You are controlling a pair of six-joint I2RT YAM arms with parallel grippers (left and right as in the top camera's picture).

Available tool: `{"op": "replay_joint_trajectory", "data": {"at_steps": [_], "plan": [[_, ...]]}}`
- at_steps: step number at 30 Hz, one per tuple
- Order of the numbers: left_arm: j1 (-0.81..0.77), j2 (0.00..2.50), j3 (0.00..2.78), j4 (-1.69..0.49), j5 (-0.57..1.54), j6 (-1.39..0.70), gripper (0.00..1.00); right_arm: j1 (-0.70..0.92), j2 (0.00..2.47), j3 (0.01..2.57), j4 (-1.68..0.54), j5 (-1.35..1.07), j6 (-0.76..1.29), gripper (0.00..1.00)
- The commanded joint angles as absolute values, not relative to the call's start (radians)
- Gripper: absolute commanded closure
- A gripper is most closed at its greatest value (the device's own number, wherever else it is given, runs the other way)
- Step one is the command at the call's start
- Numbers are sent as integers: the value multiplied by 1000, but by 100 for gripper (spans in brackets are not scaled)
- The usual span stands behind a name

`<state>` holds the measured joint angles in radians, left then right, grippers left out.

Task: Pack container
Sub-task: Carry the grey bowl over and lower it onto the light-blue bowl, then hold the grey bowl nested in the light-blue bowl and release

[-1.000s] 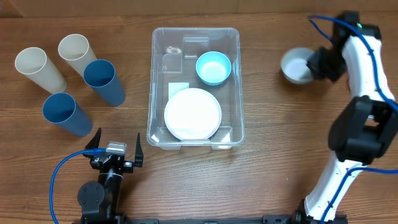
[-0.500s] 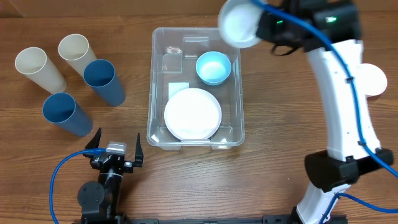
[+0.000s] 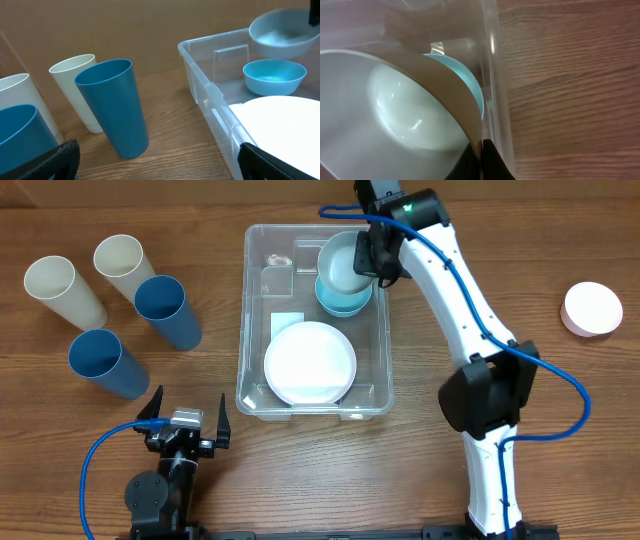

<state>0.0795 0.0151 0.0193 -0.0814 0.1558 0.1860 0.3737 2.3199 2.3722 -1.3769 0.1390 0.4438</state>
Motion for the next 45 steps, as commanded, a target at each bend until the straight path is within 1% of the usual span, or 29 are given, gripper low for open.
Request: {"op": "replay_joint_trajectory", "data": {"at_steps": [1,3,6,10,16,20,31,45], "plan": [[86,6,14,-81,154,176,0,377,2346,2375,-1361,157,441,96],[86,6,14,-81,154,176,0,378,2349,2375,-1359,156,440,96],[86,6,14,-81,154,176,0,378,2349,2375,-1359,153,436,91],[86,6,14,-81,154,176,0,379,2349,2375,-1365,102,388,81],[86,6,14,-81,154,176,0,402,2349,2378,-1398,103,369,76],[86,6,14,-81,154,176,0,417,2349,2378,-1378,105,339,75],[86,6,14,-81,154,176,0,418,2361,2376,-1277,123,339,76],[86,6,14,-81,154,176,0,393,2434,2375,-1250,180,339,75]]}}
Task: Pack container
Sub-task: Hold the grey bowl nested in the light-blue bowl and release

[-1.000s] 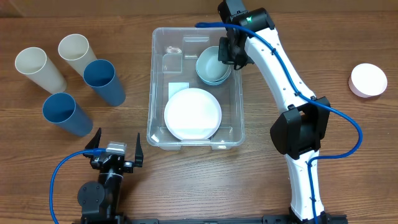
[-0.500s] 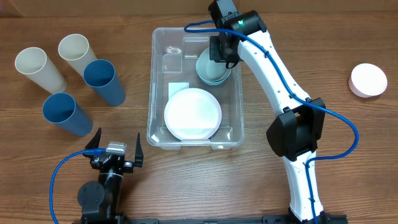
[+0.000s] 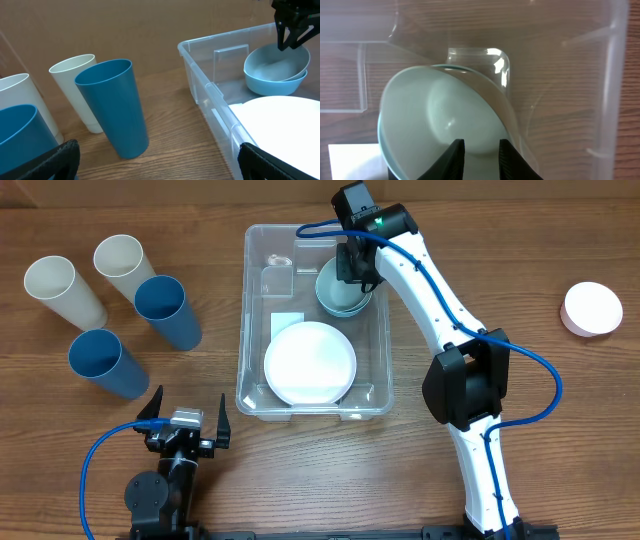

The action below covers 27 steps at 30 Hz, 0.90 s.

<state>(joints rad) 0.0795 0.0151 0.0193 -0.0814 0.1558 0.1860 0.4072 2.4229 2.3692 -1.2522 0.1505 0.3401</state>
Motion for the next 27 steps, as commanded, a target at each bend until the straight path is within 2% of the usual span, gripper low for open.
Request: {"op": "replay_joint_trajectory", "data": {"at_steps": [1,27], "plan": [[86,6,14,-81,154,176,0,393,2434,2375,-1253,180,335,75],[86,6,14,-81,154,176,0,393,2453,2389,-1212,179,305,71]]}}
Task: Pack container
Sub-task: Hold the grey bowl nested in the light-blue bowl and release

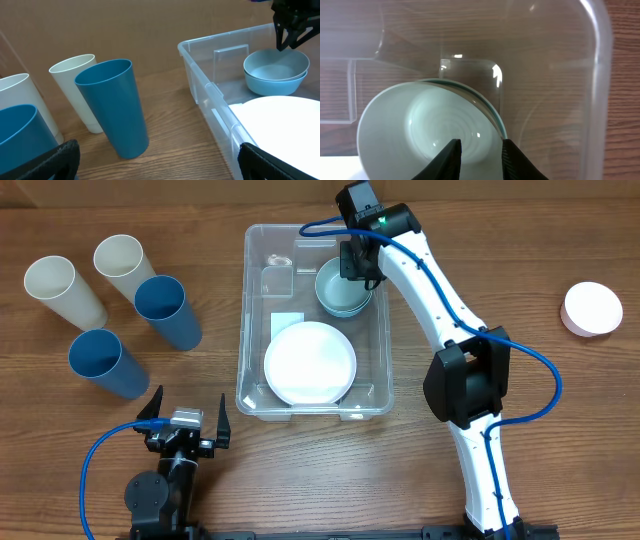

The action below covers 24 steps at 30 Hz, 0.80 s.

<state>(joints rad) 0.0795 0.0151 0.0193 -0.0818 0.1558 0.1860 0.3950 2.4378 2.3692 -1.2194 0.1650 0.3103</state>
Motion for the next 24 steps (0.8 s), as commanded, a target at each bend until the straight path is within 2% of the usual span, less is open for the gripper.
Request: {"op": "replay_joint_trajectory", "data": {"at_steps": [1,20,24], "plan": [[86,6,14,-81,154,176,0,393,2454,2389,-1212,179,305,71],[86,6,14,-81,154,176,0,394,2474,2385,-1240,164,305,72],[86,6,14,-81,154,176,0,400,2433,2500,-1309,163,280,71]]}}
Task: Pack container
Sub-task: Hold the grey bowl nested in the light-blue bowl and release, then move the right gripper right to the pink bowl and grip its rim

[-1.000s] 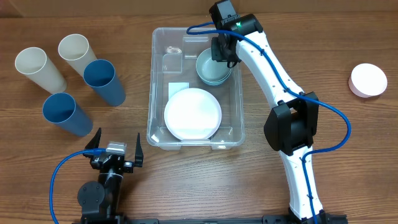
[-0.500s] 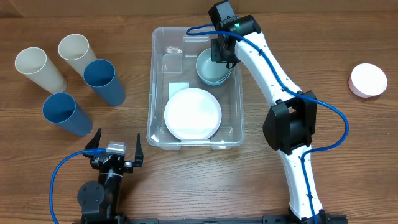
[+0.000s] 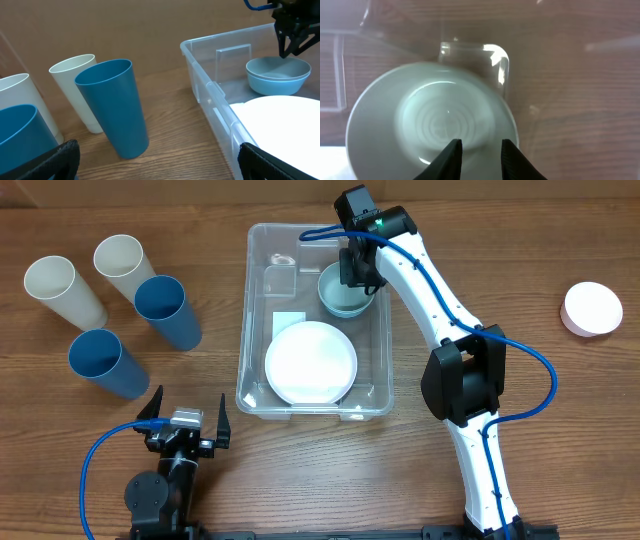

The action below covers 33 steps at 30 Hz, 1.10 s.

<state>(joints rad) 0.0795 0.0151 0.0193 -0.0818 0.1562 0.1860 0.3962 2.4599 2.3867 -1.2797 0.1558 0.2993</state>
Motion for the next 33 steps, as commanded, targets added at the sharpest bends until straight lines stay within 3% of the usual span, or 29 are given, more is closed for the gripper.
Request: {"op": "replay_joint_trajectory", "data": {"at_steps": [1,4,7,12,21,28,33], "plan": [[86,6,14,-81,154,176,0,402,2423,2550,-1336,161,279,71],[86,6,14,-81,154,176,0,404,2395,2781,-1457,131,281,69],[86,6,14,-81,154,176,0,396,2388,2968,-1547,131,316,57],[86,6,14,-81,154,176,0,282,2388,3105,-1671,134,422,50],[86,6,14,-81,154,176,0,-144,2388,3057,-1694,61,581,42],[86,6,14,-81,154,176,0,-482,2388,2765,-1671,58,685,37],[86,6,14,-81,154,176,0,-619,2388,2546,-1592,49,684,37]]}}
